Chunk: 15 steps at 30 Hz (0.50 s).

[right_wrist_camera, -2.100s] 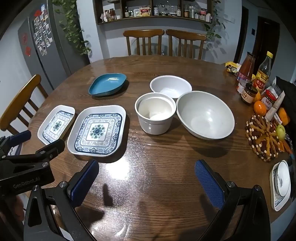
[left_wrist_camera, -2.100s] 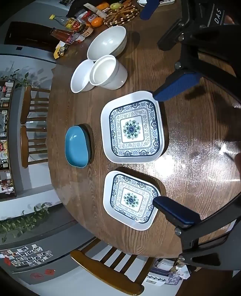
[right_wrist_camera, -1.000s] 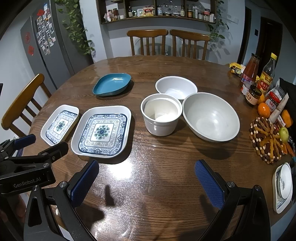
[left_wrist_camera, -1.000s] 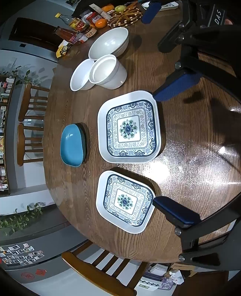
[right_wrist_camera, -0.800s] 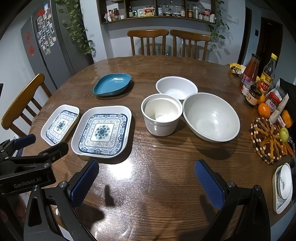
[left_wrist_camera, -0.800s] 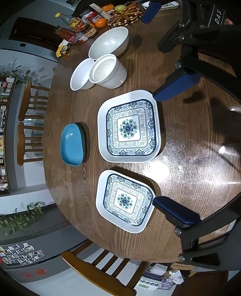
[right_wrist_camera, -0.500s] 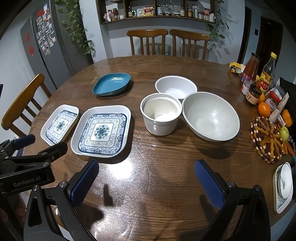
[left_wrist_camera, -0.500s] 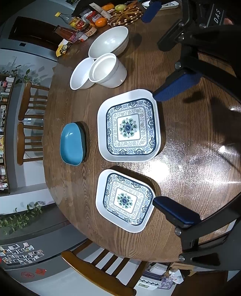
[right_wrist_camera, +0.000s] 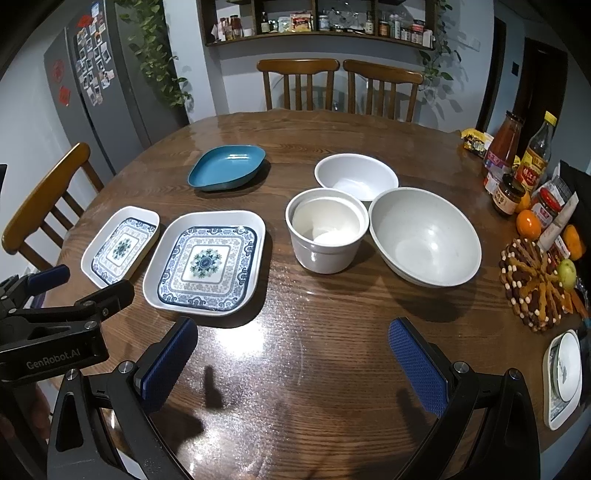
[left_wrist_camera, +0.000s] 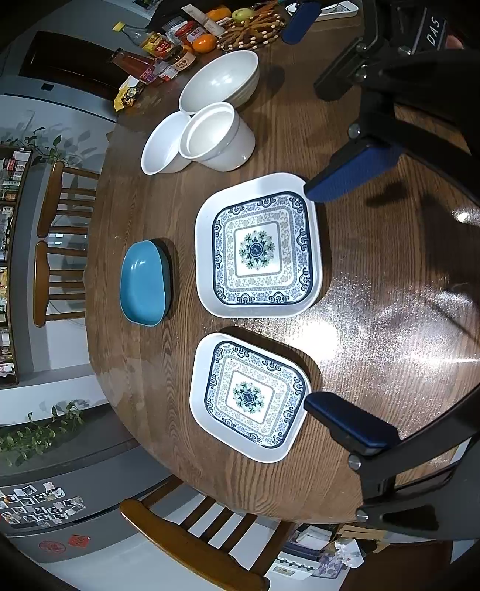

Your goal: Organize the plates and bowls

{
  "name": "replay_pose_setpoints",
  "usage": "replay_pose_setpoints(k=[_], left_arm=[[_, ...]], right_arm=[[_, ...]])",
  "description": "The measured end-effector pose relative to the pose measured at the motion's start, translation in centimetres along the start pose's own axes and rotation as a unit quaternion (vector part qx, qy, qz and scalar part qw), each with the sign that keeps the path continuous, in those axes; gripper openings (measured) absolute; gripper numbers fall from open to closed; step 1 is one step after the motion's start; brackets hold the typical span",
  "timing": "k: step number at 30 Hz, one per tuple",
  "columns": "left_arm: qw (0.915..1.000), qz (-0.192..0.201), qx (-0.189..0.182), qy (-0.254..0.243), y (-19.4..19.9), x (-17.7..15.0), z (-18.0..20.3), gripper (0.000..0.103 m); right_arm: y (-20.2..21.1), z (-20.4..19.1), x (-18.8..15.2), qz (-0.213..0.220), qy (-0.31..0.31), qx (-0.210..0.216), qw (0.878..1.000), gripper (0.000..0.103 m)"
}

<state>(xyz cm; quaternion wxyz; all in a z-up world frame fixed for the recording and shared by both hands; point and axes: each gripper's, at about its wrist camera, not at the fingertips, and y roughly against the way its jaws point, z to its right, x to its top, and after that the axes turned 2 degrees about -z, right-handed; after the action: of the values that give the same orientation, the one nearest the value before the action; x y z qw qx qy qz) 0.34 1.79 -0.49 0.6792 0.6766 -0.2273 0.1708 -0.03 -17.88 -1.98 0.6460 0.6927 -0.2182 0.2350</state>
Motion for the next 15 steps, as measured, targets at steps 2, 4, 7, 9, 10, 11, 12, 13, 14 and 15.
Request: replay_pose_setpoints(k=[2,4,7,9,10,11,12,13,14,15], left_arm=[[1.0,0.0,-0.001,0.0,0.02,0.04,-0.05,0.102],[1.0,0.001,-0.001,0.0,-0.01,0.09,-0.02,0.102],[1.0,0.001,-0.001,-0.001,-0.05,0.14,-0.01,0.102],[1.0,0.001,-0.001,-0.001,-0.06,0.14,-0.01,0.102],[1.0,0.001,-0.001,-0.001,-0.07,0.15,-0.01,0.102],[1.0,0.001,-0.001,-0.001,-0.08,0.2,0.01,0.102],[1.0,0.0,-0.001,-0.001,-0.09,0.21,0.01,0.102],[1.0,0.0,-0.002,-0.001,-0.09,0.21,0.01,0.102],[1.0,0.0,-0.002,-0.001,-0.09,0.24,0.02,0.102],[1.0,0.0,-0.002,-0.001,-0.1,0.26,0.01,0.102]], right_arm=[[0.01,0.0,-0.01,0.0,0.0,0.0,1.0,0.103],[0.02,0.04,0.02,0.0,0.0,0.0,1.0,0.103],[-0.01,-0.01,0.06,0.0,0.0,0.0,1.0,0.103],[0.01,0.04,0.04,0.0,0.0,0.0,1.0,0.103],[0.01,0.04,0.03,0.0,0.0,0.0,1.0,0.103],[0.01,0.04,0.03,0.0,0.0,0.0,1.0,0.103],[0.0,0.04,0.04,0.0,0.0,0.0,1.0,0.103],[-0.01,0.03,0.05,0.0,0.0,0.0,1.0,0.103],[-0.02,0.0,0.07,-0.001,0.0,0.001,1.0,0.103],[-0.01,0.02,0.03,0.0,0.0,0.0,1.0,0.103]])
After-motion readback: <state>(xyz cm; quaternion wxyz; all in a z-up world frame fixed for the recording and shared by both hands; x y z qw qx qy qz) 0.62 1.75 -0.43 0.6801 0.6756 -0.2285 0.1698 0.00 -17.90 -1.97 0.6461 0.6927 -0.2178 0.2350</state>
